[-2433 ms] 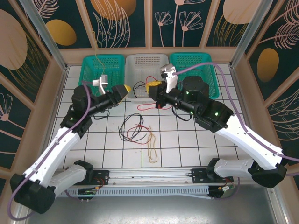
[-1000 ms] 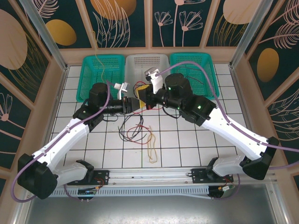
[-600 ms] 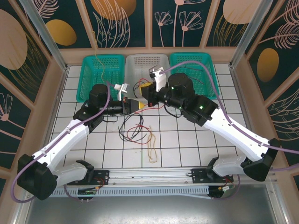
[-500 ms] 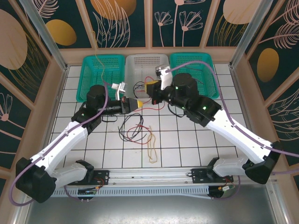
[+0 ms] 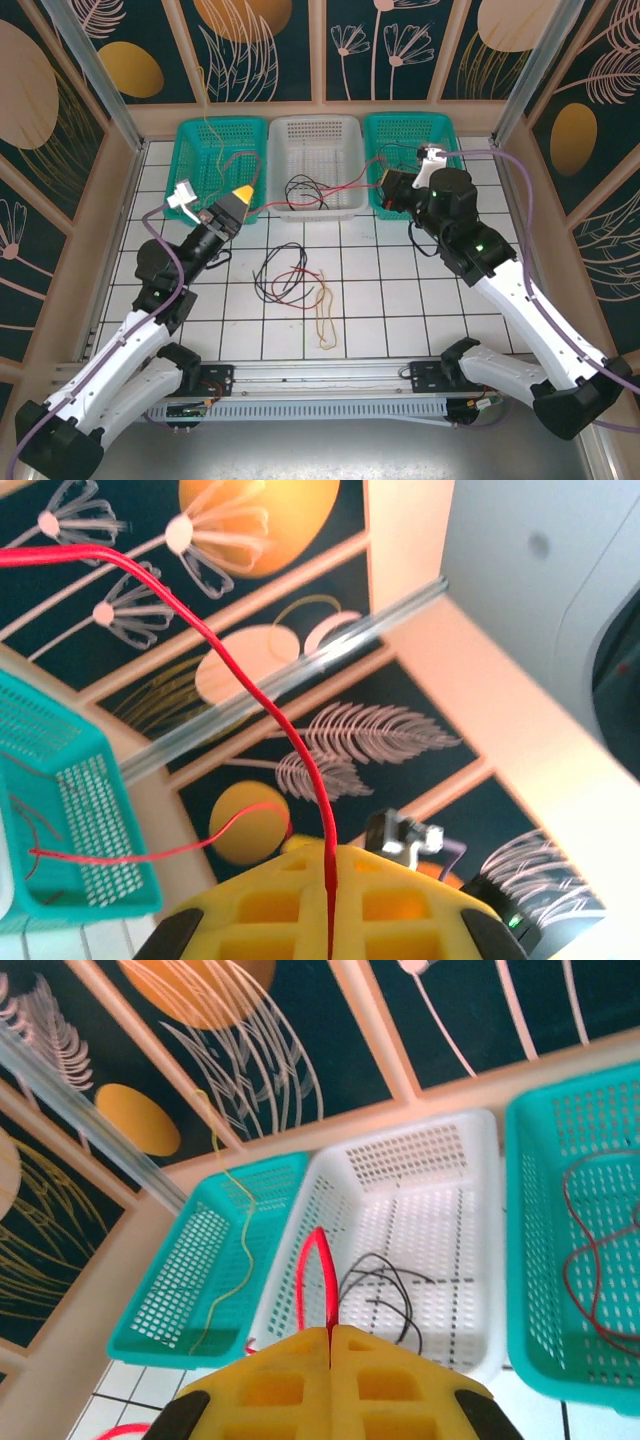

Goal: Untangle the cables

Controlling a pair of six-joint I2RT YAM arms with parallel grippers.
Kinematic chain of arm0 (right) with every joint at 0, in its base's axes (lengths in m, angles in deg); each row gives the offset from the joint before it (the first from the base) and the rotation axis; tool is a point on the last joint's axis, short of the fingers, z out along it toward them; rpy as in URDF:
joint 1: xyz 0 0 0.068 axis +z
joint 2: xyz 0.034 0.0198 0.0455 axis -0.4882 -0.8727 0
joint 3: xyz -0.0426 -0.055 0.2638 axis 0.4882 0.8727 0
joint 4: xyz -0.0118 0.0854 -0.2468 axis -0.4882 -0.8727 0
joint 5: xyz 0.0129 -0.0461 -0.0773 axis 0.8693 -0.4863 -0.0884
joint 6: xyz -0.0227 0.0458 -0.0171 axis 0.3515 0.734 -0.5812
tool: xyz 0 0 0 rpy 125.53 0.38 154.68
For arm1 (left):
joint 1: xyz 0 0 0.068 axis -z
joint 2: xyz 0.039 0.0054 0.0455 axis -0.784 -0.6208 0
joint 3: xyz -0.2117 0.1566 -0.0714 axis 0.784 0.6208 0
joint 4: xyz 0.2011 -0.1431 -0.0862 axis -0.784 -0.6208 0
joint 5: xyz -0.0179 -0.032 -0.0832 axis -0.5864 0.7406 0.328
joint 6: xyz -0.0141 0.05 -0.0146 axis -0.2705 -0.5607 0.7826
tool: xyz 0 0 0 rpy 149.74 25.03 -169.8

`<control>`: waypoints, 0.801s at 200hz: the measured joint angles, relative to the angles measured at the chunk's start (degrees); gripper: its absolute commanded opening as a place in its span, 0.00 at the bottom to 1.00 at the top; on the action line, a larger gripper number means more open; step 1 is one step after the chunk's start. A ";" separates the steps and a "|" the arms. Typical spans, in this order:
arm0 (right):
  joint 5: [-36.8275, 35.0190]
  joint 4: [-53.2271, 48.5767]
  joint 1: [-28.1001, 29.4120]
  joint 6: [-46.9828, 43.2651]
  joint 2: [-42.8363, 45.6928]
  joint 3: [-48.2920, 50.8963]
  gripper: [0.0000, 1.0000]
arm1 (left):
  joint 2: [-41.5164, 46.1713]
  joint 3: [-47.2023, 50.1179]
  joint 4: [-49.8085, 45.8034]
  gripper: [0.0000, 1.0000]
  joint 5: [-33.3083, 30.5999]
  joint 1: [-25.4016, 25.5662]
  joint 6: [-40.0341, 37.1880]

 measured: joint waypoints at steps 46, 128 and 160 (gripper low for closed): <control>0.66 -1.88 -9.33 2.95 1.38 1.86 0.00 | 4.96 1.57 -4.55 0.00 -8.72 -2.84 1.62; 13.25 -1.07 -3.82 1.36 -5.11 -8.63 0.48 | -3.72 -6.12 -16.09 0.00 -3.98 -2.99 -4.50; 17.05 -0.15 7.78 -3.19 -7.63 -9.27 0.72 | -12.90 -22.03 -21.75 0.00 6.10 -2.99 -9.42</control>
